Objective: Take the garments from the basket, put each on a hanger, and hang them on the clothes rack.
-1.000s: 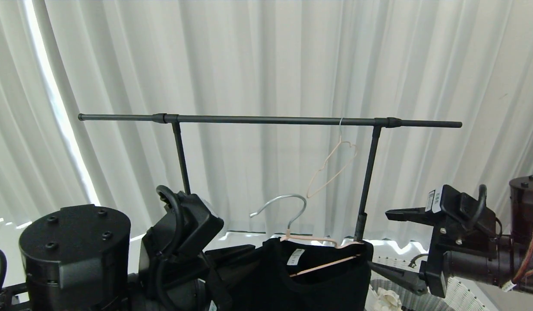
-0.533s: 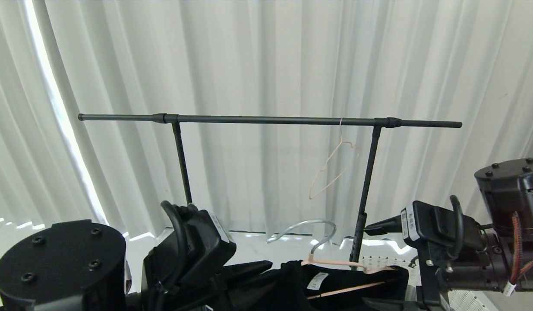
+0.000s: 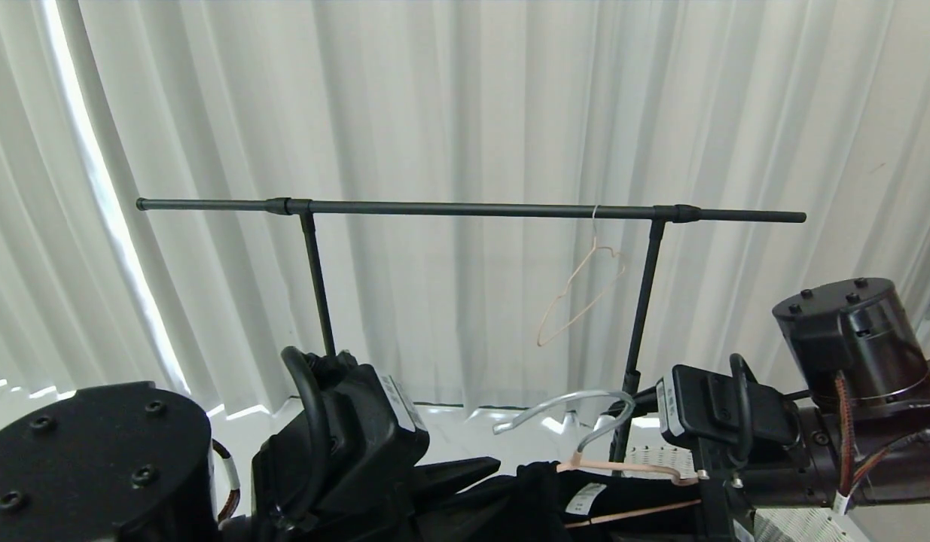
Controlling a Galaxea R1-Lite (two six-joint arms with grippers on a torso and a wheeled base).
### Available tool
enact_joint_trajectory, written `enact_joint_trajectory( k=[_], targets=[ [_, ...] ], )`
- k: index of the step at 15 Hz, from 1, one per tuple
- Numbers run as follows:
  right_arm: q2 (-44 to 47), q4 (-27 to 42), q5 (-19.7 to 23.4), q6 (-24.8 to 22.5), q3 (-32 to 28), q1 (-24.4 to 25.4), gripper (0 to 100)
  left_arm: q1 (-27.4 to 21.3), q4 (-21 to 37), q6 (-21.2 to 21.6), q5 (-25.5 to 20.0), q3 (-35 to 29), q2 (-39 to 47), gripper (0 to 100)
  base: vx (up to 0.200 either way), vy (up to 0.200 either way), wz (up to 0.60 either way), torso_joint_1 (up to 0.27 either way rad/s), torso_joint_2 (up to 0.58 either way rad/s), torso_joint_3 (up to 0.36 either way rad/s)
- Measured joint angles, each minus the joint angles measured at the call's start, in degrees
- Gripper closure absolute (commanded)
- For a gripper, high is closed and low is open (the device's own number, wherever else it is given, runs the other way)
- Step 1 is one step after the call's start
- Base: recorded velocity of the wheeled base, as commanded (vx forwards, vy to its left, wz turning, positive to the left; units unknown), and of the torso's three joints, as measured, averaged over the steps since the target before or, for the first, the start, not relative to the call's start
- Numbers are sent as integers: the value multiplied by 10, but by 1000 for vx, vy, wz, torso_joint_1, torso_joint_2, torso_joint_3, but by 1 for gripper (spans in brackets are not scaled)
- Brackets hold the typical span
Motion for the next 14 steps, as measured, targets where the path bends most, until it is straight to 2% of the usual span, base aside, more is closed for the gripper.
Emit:
enact_joint_trajectory(
  k=[1, 2, 10, 11, 14],
  targets=[
    [2, 1, -2, 0, 0, 2, 0, 0, 0, 3, 0, -1, 1, 100, 0, 0, 0, 0, 0, 0],
    [4, 1, -3, 0, 0, 3, 100, 0, 0, 8, 0, -1, 1, 100, 0, 0, 0, 0, 0, 0],
    [4, -3, -4, 3, -7, 4, 100, 0, -1, 11, -1, 1, 5, 100, 0, 0, 0, 0, 0, 0],
    [3, -3, -3, 1, -7, 5, 100, 0, -1, 11, -1, 1, 5, 0, 0, 0, 0, 0, 0, 0],
    [-1, -27, -1, -10, -6, 4, 100, 0, -1, 11, 0, 1, 8, 0, 0, 0, 0, 0, 0, 0]
  ],
)
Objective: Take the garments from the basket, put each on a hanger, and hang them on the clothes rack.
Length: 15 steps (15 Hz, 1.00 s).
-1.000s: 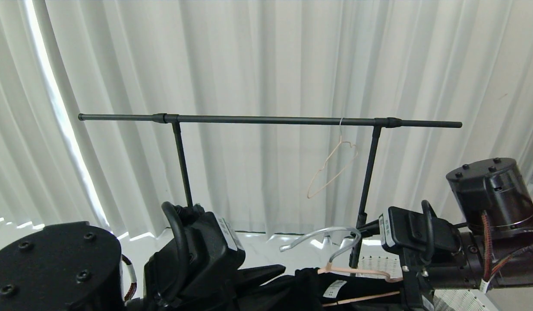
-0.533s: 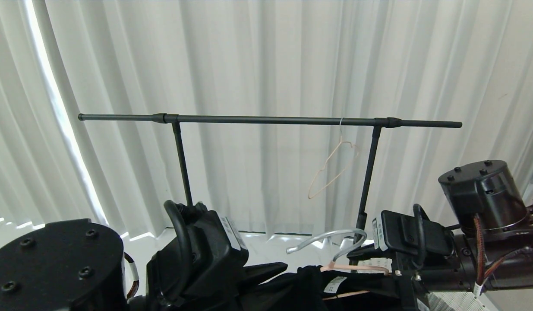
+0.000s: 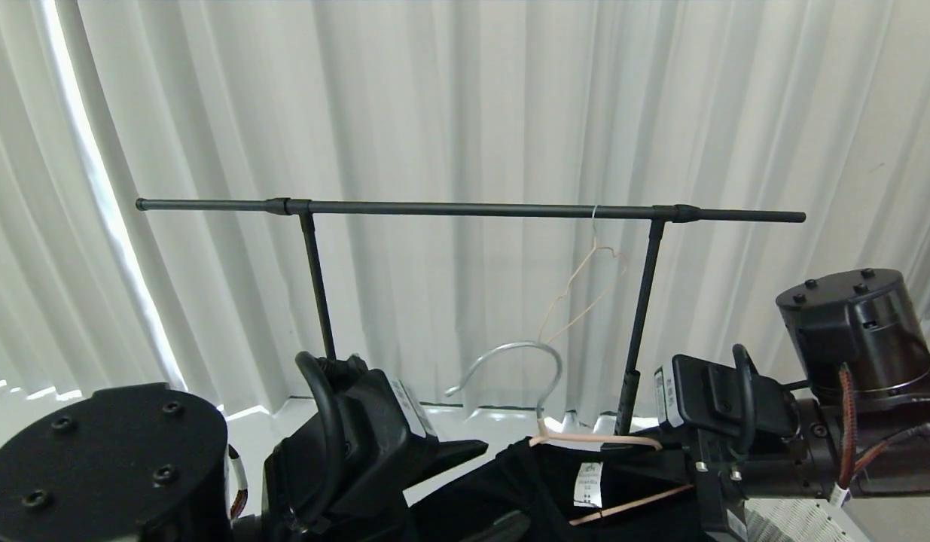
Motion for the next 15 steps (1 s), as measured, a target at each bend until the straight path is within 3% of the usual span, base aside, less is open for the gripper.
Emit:
enact_joint_trajectory(
  k=[4, 6, 9, 15],
  targets=[
    [-19, -38, 16, -77, 5, -5, 100, 5, 0, 0, 3, 0, 1, 0, 0, 0, 0, 0, 0, 0],
    [-28, -80, 16, -91, 18, -11, 100, 10, -1, 0, 3, 7, 0, 0, 0, 0, 0, 0, 0, 0],
    [-37, -167, 15, -94, 56, -41, 100, 23, 1, 1, 5, 40, -12, 0, 0, 0, 0, 0, 0, 0],
    [-54, -204, 18, -64, 80, -124, 100, 110, 0, 40, 26, 138, -78, 0, 0, 0, 0, 0, 0, 0]
  ],
)
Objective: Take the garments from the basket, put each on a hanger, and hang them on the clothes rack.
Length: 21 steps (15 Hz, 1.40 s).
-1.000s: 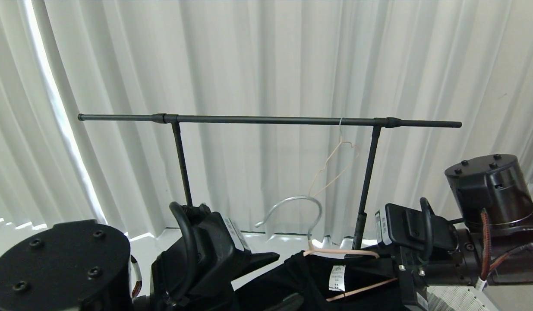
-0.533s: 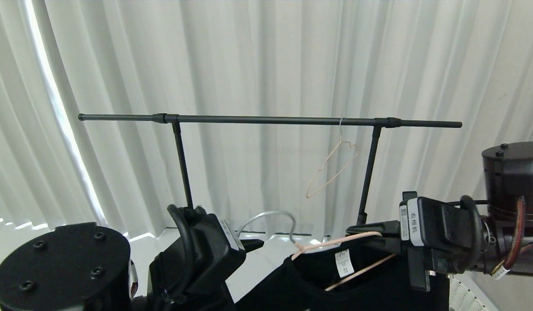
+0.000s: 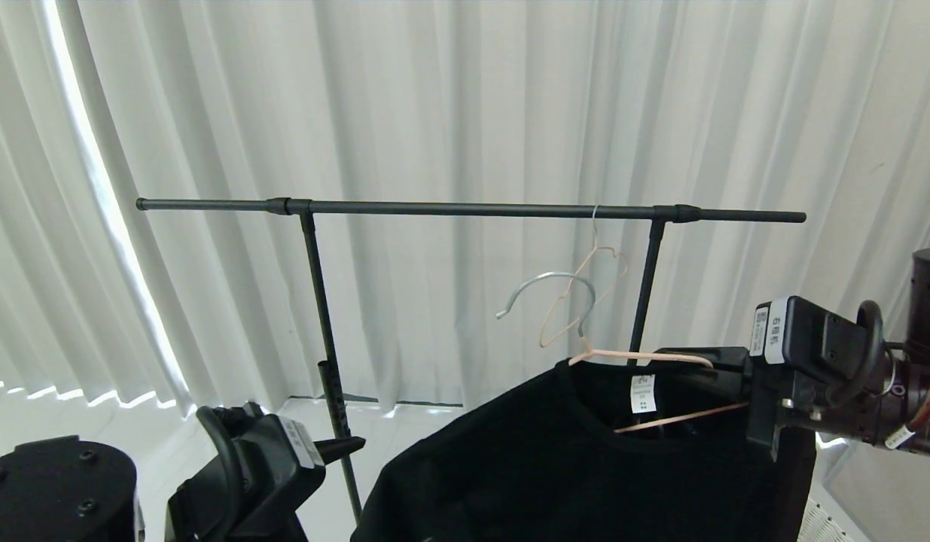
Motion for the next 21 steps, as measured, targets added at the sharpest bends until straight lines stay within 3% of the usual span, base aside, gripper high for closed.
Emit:
enact_joint_trajectory(
  k=[3, 6, 9, 10, 16, 21],
  targets=[
    [-2, -12, 1, 17, 5, -7, 100, 59, 0, 4, -2, 52, -21, 0, 0, 0, 0, 0, 0, 0],
    [-2, -39, 9, 27, 12, -7, 100, 128, 0, 2, -30, 56, -4, 0, 0, 0, 0, 0, 0, 0],
    [-5, -41, 11, 29, 13, -4, 100, 142, 0, 5, -45, 53, 21, 0, 0, 0, 0, 0, 0, 0],
    [-6, -41, 12, 29, 13, -1, 100, 143, 0, 3, -45, 46, 30, 100, 0, 0, 0, 0, 0, 0],
    [-17, -41, 12, 35, 13, 5, 100, 160, 0, 4, -38, 33, 62, 100, 0, 0, 0, 0, 0, 0],
    [-20, -42, 11, 54, 14, -12, 100, 280, 0, 5, -26, 40, 72, 100, 0, 0, 0, 0, 0, 0]
  ],
)
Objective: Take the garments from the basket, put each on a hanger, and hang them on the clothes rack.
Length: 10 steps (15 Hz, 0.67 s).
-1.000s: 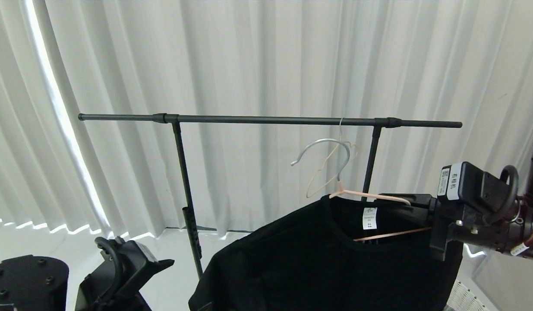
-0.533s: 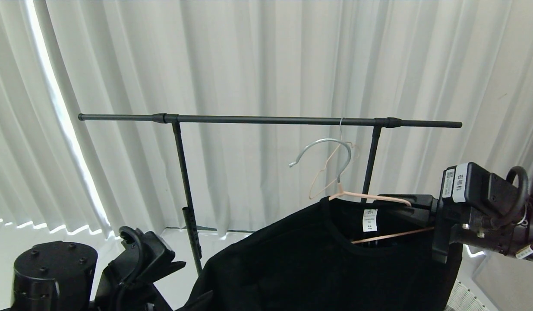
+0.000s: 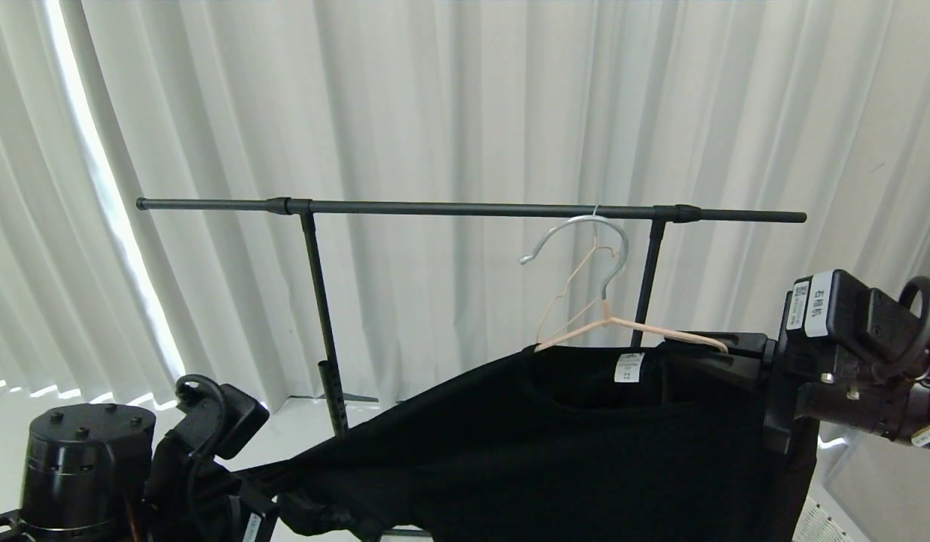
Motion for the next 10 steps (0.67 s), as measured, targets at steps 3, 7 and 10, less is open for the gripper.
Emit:
enact_joint_trajectory(
  k=[3, 7, 10],
  targets=[
    [0, -16, -1, 23, 0, -11, 100, 24, 0, 0, 0, 2, -11, 100, 0, 0, 0, 0, 0, 0],
    [0, -16, -4, 26, -1, -13, 100, -12, 0, -3, -2, 1, -29, 0, 0, 0, 0, 0, 0, 0],
    [-1, -17, -8, 27, 0, -24, 100, -19, 1, -4, -2, 2, -45, 0, 0, 0, 0, 0, 0, 0]
  ],
)
